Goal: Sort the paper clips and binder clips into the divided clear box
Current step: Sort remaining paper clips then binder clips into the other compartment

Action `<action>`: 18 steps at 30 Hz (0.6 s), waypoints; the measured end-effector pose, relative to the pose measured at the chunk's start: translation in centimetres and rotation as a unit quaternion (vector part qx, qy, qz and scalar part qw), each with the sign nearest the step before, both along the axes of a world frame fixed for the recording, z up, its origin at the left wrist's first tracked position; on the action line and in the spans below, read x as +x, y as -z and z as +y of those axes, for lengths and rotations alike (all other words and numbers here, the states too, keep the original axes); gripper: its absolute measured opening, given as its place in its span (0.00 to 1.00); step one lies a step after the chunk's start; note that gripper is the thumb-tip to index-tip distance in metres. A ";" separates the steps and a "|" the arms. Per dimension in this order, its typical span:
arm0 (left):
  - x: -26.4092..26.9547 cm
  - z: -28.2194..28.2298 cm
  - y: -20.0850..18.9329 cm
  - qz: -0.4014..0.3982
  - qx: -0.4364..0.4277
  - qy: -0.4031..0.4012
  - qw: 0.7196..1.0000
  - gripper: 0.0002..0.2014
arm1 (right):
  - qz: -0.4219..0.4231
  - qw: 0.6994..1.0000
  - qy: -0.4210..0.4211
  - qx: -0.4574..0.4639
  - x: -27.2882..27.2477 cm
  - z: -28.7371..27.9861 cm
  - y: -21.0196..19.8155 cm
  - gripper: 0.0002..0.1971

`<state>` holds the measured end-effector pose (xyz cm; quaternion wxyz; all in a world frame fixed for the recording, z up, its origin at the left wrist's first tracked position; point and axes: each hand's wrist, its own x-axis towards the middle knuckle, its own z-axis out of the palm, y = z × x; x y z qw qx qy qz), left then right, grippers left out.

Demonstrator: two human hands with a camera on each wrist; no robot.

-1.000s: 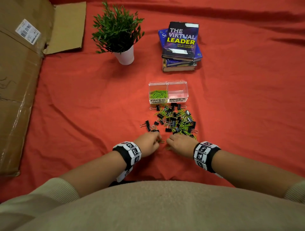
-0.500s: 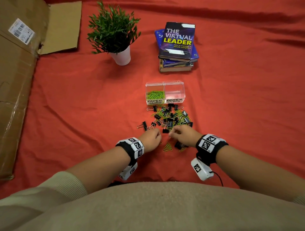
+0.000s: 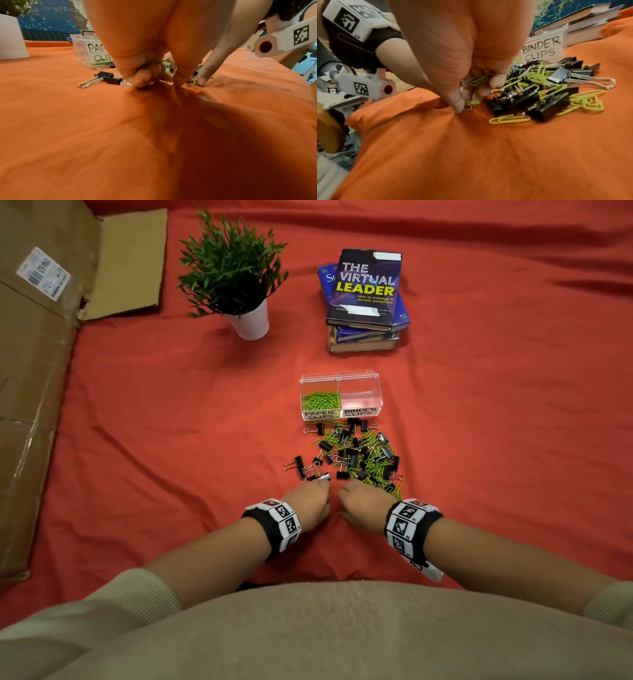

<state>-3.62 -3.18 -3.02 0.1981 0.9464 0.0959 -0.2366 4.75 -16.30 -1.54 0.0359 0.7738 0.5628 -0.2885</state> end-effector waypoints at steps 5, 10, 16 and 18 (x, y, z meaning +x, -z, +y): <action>-0.2 0.4 -0.3 -0.008 -0.043 -0.014 0.999 0.07 | 0.015 1.000 -0.013 0.014 -0.8 -0.4 0.3 0.15; 0.5 1.5 -1.5 -0.042 -0.136 -0.126 0.982 0.03 | 0.125 0.988 0.088 0.022 0.5 -0.1 -0.2 0.10; 2.8 2.2 -2.5 -0.026 -0.187 -0.231 0.955 0.10 | 0.414 0.832 0.368 0.040 6.6 -1.5 -2.1 0.08; 3.5 1.8 -2.7 -0.017 -0.205 -0.231 0.951 0.14 | 0.500 0.742 0.442 0.063 8.2 -2.7 -2.7 0.08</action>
